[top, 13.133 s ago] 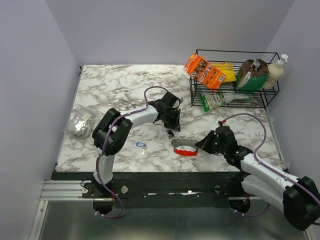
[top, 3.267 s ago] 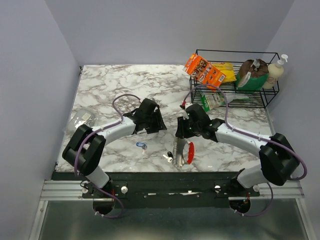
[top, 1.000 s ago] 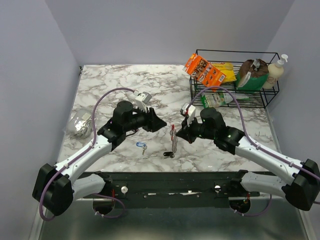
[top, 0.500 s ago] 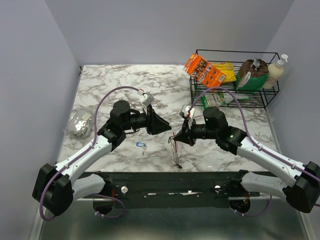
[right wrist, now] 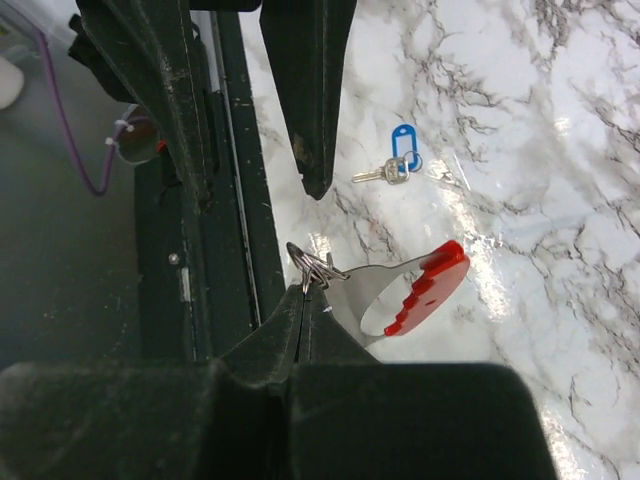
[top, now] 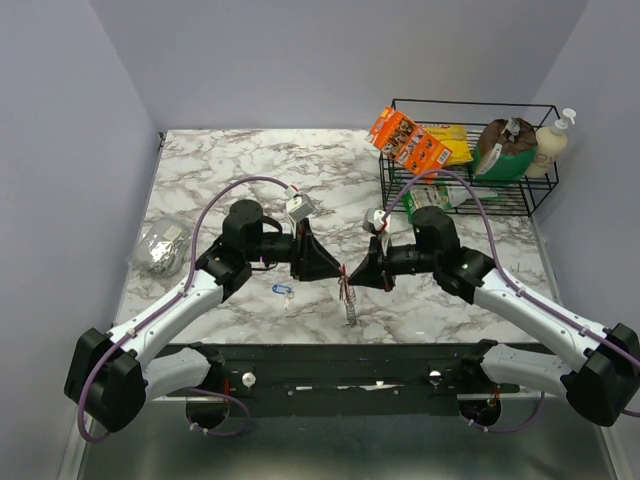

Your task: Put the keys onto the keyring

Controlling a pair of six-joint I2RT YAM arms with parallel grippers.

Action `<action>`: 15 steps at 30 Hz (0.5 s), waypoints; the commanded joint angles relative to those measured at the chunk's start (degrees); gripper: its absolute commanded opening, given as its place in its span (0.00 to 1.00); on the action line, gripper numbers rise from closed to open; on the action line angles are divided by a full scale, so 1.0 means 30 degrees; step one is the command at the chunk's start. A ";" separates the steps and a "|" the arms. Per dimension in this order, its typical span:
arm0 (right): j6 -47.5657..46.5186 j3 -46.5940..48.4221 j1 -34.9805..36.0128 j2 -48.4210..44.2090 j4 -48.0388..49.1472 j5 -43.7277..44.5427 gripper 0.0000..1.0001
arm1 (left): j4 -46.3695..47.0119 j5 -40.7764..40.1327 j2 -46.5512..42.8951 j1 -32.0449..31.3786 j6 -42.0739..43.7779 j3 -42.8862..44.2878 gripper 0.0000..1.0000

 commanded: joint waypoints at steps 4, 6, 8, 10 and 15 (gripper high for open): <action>0.0432 0.1445 -0.0219 -0.0413 0.0661 -0.2917 0.00 | 0.2211 0.2678 -0.0596 -0.0514 -0.1905 0.0633 0.46; 0.0462 0.1678 -0.0278 -0.0443 0.0690 -0.3240 0.00 | 0.2154 0.2737 -0.0683 -0.0749 -0.1964 0.0897 0.46; 0.0462 0.1826 -0.0336 -0.0501 0.0690 -0.3504 0.00 | 0.1717 0.2620 -0.0712 -0.1012 -0.1848 0.1247 0.45; 0.0462 0.2001 -0.0366 -0.0560 0.0661 -0.3854 0.00 | 0.1276 0.2242 -0.0683 -0.1043 -0.1410 0.1337 0.45; 0.0462 0.2265 -0.0483 -0.0765 0.0661 -0.4296 0.00 | 0.1040 0.1946 -0.0859 -0.1043 -0.1290 0.1279 0.42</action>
